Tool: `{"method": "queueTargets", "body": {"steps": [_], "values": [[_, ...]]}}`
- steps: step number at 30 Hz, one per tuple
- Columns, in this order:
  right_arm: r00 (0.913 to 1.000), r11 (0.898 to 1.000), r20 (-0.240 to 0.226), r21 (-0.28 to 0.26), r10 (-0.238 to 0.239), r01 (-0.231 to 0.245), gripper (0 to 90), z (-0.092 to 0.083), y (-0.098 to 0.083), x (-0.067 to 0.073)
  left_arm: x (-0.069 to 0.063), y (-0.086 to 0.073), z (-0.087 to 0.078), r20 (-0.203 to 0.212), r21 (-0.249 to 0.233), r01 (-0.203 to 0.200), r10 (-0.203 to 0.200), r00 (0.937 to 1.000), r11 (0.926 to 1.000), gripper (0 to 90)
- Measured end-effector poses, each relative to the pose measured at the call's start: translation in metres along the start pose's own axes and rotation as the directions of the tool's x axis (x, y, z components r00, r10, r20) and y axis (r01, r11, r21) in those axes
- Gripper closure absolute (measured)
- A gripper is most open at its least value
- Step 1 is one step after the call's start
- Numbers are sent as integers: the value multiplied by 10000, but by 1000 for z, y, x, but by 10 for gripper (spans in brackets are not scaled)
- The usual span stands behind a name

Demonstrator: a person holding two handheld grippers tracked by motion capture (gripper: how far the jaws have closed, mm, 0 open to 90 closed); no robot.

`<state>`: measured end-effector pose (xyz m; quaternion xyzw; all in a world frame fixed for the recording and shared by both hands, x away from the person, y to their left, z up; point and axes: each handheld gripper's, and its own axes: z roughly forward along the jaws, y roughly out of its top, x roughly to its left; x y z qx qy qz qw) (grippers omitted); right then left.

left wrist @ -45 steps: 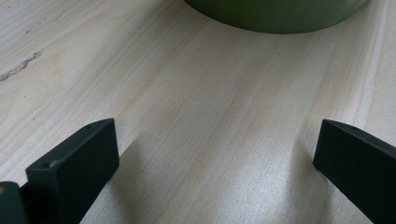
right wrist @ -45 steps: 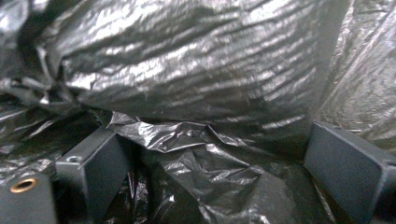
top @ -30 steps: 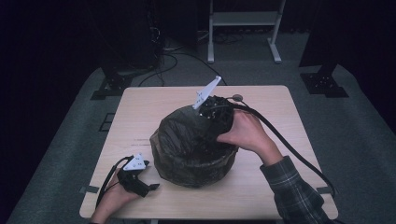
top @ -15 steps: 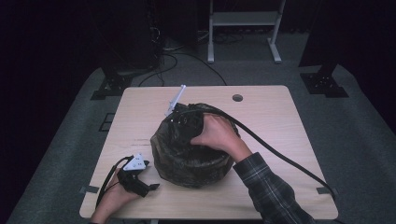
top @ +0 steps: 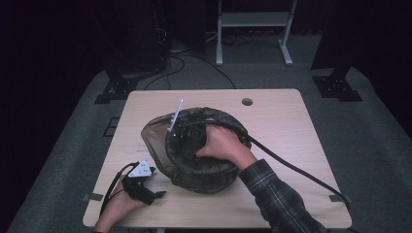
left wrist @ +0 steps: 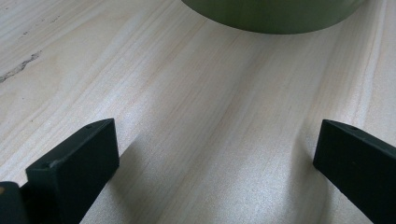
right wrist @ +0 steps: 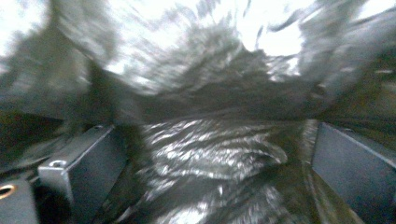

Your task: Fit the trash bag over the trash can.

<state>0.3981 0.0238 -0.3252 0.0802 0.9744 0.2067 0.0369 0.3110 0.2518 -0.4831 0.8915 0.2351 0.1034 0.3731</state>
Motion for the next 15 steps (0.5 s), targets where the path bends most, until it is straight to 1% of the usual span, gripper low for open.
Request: {"method": "queueTargets", "body": {"steps": [2,3,5,7,8,10,11,13,15], "values": [[9999,9993,122,-362,-1,5,17,-12,-2,0,0,0,0,-1,-1,1,-1,10000,10000,0],[9998,9990,183,-438,45,-37,17,-18,-3,-1,0,0,0,-1,-1,0,0,10000,10000,0],[9989,9987,449,-491,135,-113,17,-29,-7,-2,0,0,0,-1,-1,1,-1,10000,10000,0],[9978,9986,578,-435,318,-293,17,-36,-12,-6,0,0,0,-1,0,0,0,10000,10000,0],[9972,9983,618,-441,416,-389,17,-37,-15,-8,0,0,0,-2,-2,2,-2,10000,10000,0],[9964,9975,552,-325,648,-631,17,-34,-21,-13,0,0,0,-18,1,-7,7,10000,10000,0],[9954,9970,578,-154,766,-758,17,-31,-23,-16,0,0,0,-15,-1,-6,6,10000,10000,0],[9927,9954,788,200,914,-932,17,-24,-26,-19,0,0,0,-25,0,-17,17,10000,10000,0],[9898,9938,1059,478,948,-1003,17,-19,-26,-21,0,0,0,-17,-2,-4,4,10000,10000,0]]}}
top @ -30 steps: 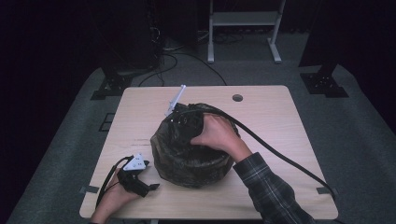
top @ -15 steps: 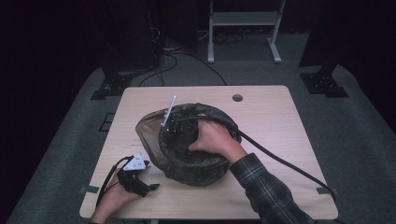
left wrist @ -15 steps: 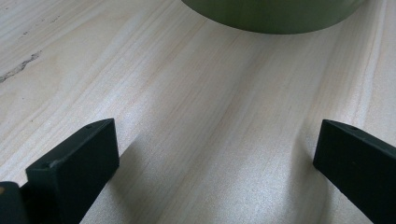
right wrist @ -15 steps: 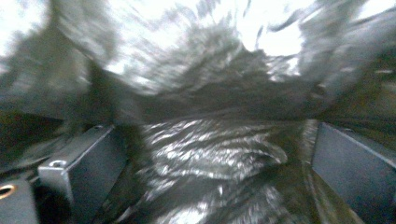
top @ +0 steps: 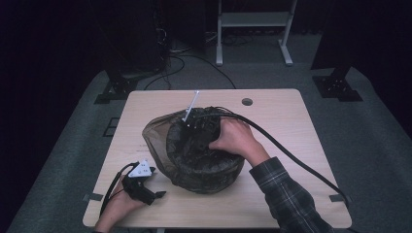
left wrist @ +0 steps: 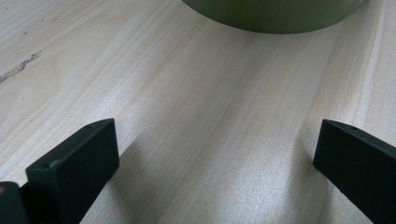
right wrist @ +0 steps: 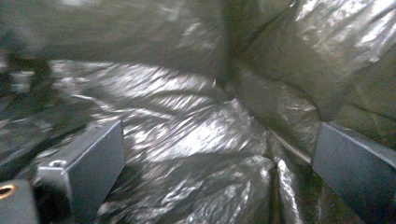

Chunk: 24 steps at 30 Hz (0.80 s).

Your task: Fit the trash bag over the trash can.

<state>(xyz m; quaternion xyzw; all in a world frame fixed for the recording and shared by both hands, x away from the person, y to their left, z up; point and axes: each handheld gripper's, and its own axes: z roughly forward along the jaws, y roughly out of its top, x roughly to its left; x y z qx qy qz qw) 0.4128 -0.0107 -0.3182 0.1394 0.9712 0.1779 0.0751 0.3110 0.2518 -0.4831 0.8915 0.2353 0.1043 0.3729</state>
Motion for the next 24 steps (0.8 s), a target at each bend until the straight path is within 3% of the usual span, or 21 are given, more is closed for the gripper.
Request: {"method": "queueTargets", "body": {"steps": [3,7,12,14,16,19,24], "values": [[9995,9997,306,250,6,-13,17,5,2,0,0,0,0,11,-3,-13,13,10000,10000,0],[9996,9985,262,-552,-54,69,17,-8,1,4,0,0,0,17,4,-48,48,10000,10000,0],[9998,9868,182,-1615,-85,113,17,-40,-8,9,0,0,0,44,20,-73,73,10000,10000,0],[9996,9769,289,-2131,-78,138,17,-53,-15,9,0,0,0,49,20,-76,76,10000,10000,0],[10000,9655,46,-2604,51,-37,17,-64,-26,7,0,0,0,61,24,-93,93,9999,10000,0],[9996,9563,173,-2918,231,-170,17,-76,-45,4,0,0,0,89,27,-104,103,9999,9999,0],[9976,9257,265,-3750,641,-496,17,-97,-81,1,0,0,0,98,26,-106,106,9999,9999,0]]}}
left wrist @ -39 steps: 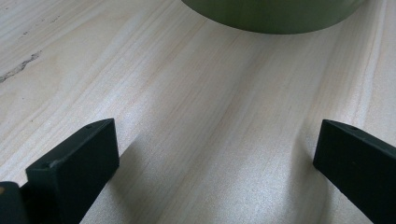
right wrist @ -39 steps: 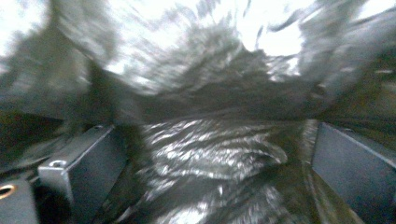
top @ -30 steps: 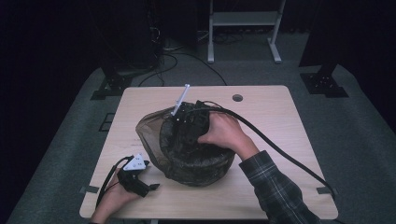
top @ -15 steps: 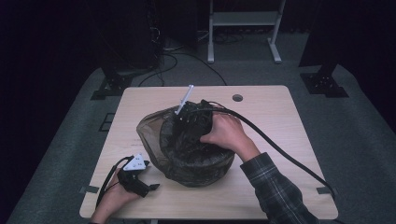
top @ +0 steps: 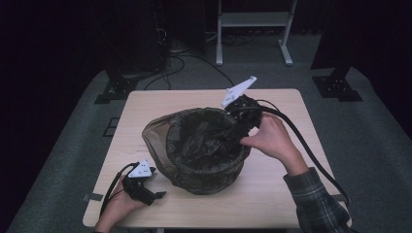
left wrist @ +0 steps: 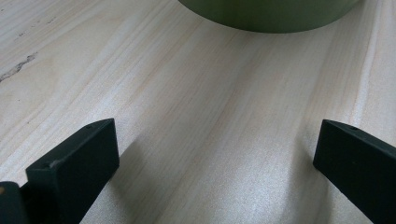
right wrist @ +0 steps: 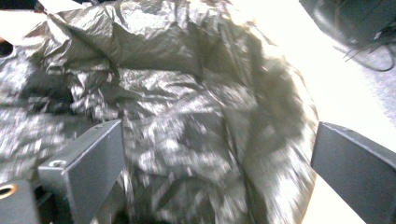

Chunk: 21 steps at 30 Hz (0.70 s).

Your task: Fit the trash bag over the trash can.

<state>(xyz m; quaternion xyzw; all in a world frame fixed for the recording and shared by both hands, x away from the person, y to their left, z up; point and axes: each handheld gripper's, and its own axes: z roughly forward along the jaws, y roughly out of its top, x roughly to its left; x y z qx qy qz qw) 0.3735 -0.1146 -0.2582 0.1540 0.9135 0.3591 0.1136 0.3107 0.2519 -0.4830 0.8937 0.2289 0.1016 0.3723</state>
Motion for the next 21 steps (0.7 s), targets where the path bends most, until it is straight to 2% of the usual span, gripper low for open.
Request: {"method": "queueTargets", "body": {"steps": [5,9,15,21], "values": [[9986,9954,-14,-796,529,-528,17,-26,-31,-5,0,0,0,3,0,0,0,10000,10000,0],[9975,9894,61,-1278,704,-690,17,-41,-56,-2,0,0,0,4,2,0,0,10000,10000,0],[9962,9836,82,-1595,862,-838,17,-50,-83,9,0,0,0,3,1,-1,1,10000,10000,0],[9943,9729,-9,-2061,1065,-1043,18,-48,-115,23,0,0,0,8,14,-3,3,10000,10000,0]]}}
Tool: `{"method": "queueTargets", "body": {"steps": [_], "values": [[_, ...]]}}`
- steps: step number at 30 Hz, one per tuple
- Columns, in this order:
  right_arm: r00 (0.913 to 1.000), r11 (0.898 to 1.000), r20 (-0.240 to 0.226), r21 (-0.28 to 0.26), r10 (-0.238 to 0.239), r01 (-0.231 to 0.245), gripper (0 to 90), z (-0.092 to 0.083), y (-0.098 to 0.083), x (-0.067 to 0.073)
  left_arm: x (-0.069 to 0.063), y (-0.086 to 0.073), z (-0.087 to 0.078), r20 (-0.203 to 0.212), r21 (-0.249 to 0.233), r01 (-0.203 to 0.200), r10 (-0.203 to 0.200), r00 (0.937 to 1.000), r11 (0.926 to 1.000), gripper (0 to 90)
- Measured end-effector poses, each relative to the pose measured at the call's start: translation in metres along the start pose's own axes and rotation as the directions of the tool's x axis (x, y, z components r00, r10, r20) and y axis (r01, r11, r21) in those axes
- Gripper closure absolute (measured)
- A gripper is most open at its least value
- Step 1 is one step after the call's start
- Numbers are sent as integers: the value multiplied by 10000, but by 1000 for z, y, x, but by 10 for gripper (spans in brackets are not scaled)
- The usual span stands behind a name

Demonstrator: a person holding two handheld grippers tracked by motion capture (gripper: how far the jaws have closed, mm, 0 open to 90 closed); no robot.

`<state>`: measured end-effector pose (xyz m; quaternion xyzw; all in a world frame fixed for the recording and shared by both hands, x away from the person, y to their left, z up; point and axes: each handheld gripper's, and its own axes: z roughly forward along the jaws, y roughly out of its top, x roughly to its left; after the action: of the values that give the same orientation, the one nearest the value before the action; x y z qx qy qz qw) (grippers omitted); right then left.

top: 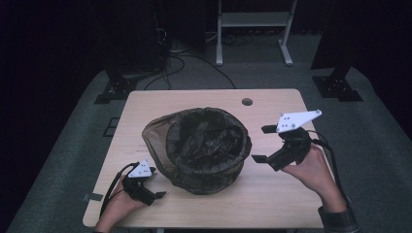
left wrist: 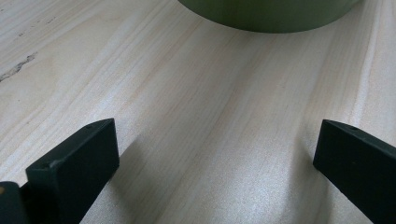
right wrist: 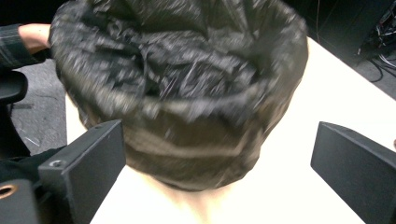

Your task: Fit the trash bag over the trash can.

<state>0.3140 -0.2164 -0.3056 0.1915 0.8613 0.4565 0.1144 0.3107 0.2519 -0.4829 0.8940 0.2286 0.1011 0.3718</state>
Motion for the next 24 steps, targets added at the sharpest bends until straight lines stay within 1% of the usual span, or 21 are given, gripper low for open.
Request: {"method": "queueTargets", "body": {"steps": [3,7,13,16,18,22,24], "values": [[10000,10000,-3,-76,-36,36,18,4,-19,6,0,0,0,1,2,-1,1,10000,10000,0],[9994,9998,-326,-179,81,-87,18,15,-41,13,0,0,0,2,3,-1,1,10000,10000,0],[9968,9998,-774,85,185,-179,18,41,-67,23,0,0,0,2,23,-25,25,10000,10000,0],[9953,9996,-934,155,265,-251,18,53,-80,25,0,0,0,3,21,-24,24,10000,10000,0],[9947,9990,-966,285,365,-339,18,62,-91,26,0,0,0,6,8,-10,10,10000,10000,0],[9929,9982,-1085,424,478,-435,18,74,-105,28,0,0,0,10,8,-16,16,10000,10000,0],[9933,9970,-1024,616,532,-470,18,81,-113,28,0,0,0,12,10,-20,20,10000,10000,0]]}}
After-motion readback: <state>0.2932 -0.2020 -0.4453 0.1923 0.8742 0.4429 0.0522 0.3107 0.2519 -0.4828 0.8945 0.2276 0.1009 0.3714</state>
